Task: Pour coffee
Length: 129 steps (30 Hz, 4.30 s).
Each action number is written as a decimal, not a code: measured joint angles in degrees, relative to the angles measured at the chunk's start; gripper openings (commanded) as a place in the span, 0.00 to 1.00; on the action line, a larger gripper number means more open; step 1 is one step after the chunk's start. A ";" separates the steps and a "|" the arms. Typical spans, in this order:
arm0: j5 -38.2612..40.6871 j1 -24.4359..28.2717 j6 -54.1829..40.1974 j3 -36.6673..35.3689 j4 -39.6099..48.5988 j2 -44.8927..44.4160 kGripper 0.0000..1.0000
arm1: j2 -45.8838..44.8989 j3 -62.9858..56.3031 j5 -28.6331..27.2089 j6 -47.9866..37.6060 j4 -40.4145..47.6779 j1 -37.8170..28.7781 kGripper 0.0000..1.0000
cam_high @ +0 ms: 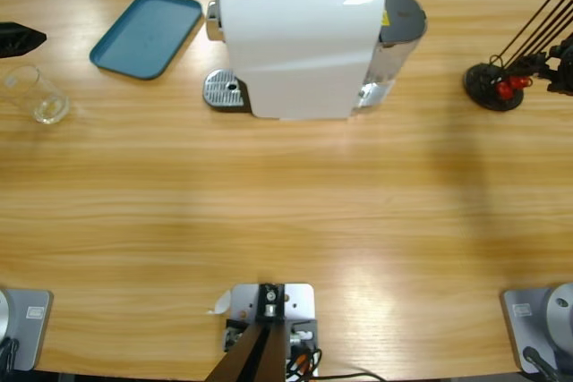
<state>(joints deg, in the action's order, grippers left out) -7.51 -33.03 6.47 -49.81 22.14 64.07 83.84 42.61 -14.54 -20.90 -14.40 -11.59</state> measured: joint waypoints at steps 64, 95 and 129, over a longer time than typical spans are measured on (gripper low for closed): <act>-0.11 0.00 0.00 0.42 0.00 -0.19 0.64 | 2.23 0.01 -1.48 1.60 1.19 0.75 0.00; 1.11 0.00 0.00 0.42 -1.31 0.16 0.65 | 0.84 4.11 -1.59 1.93 -4.15 0.32 0.80; 1.11 0.00 0.00 0.42 -1.31 0.16 0.65 | 4.53 4.11 -1.30 1.93 -2.59 0.32 0.00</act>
<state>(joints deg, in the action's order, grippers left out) -6.40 -33.03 6.47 -49.39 20.82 64.23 88.36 46.72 -15.84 -18.97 -16.99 -11.28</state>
